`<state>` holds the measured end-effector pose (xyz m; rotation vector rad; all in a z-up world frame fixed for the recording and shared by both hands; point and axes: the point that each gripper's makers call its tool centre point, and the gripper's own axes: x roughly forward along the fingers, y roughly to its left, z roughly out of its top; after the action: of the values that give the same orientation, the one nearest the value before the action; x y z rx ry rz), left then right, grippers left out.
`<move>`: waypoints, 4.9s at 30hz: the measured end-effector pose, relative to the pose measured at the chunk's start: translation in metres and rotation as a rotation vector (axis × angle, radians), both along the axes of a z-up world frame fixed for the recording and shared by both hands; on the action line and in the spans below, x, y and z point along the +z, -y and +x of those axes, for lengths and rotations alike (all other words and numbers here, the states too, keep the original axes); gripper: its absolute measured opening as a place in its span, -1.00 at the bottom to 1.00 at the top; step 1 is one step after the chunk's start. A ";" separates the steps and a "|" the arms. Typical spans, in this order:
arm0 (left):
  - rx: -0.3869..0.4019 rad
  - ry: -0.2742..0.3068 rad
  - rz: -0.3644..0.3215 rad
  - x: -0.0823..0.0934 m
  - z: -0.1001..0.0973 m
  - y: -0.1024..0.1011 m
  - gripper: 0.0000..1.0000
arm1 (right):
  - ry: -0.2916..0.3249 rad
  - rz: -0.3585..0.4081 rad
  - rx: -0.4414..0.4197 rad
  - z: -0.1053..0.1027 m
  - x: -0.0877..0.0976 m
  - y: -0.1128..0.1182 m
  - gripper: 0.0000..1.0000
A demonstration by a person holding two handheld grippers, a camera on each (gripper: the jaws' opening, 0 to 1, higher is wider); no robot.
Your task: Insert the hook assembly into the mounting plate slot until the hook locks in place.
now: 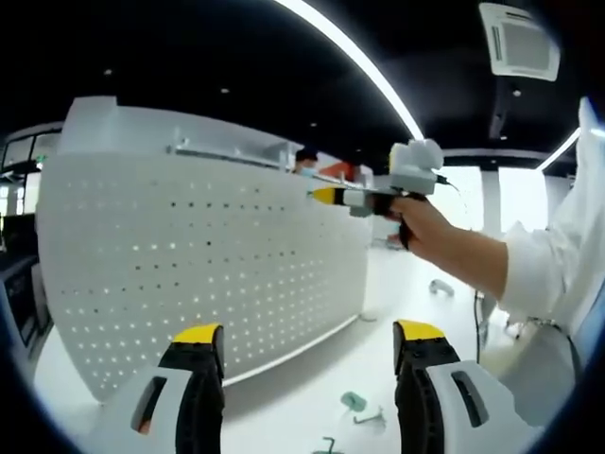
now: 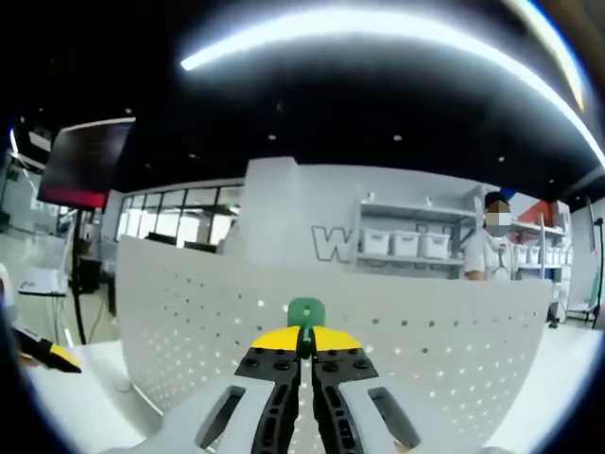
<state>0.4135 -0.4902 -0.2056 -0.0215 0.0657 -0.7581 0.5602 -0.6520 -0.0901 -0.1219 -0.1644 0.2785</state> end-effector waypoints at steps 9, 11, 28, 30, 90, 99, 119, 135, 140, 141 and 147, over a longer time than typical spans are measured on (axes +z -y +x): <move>-0.014 0.006 -0.008 0.002 -0.002 0.003 0.47 | -0.009 0.005 -0.017 0.013 0.002 -0.001 -0.99; -0.012 0.004 -0.005 0.001 -0.002 0.002 0.47 | -0.016 -0.001 -0.018 0.015 0.000 -0.002 -0.99; -0.015 -0.008 -0.015 -0.001 -0.001 0.002 0.46 | -0.039 0.022 -0.047 0.028 -0.010 0.000 -0.99; -0.014 -0.008 -0.015 -0.002 -0.001 0.001 0.46 | -0.038 0.019 -0.049 0.029 -0.010 0.000 -0.99; -0.009 0.014 -0.004 0.002 -0.004 -0.003 0.43 | 0.016 -0.051 -0.084 0.019 -0.006 0.001 -0.29; -0.011 0.011 0.042 -0.006 -0.002 -0.002 0.43 | 0.032 -0.035 -0.030 0.003 0.004 0.000 -0.18; -0.006 0.001 0.049 -0.009 -0.001 -0.004 0.43 | -0.055 -0.021 0.126 -0.040 -0.022 -0.011 -0.18; -0.005 0.000 0.052 -0.011 -0.001 -0.006 0.43 | -0.205 -0.125 0.281 -0.071 -0.086 -0.039 -0.23; 0.002 0.000 0.052 -0.010 -0.001 -0.008 0.43 | -0.233 -0.147 0.322 -0.079 -0.094 -0.048 -0.23; 0.002 0.000 0.052 -0.010 0.000 -0.008 0.43 | -0.239 -0.154 0.333 -0.082 -0.096 -0.051 -0.23; 0.010 0.006 0.052 -0.008 -0.001 -0.010 0.43 | -0.286 -0.162 0.385 -0.091 -0.114 -0.065 -0.25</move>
<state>0.4124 -0.4799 -0.2136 0.0302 0.0792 -0.7457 0.4690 -0.5870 -0.2037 -0.2096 0.1224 0.6890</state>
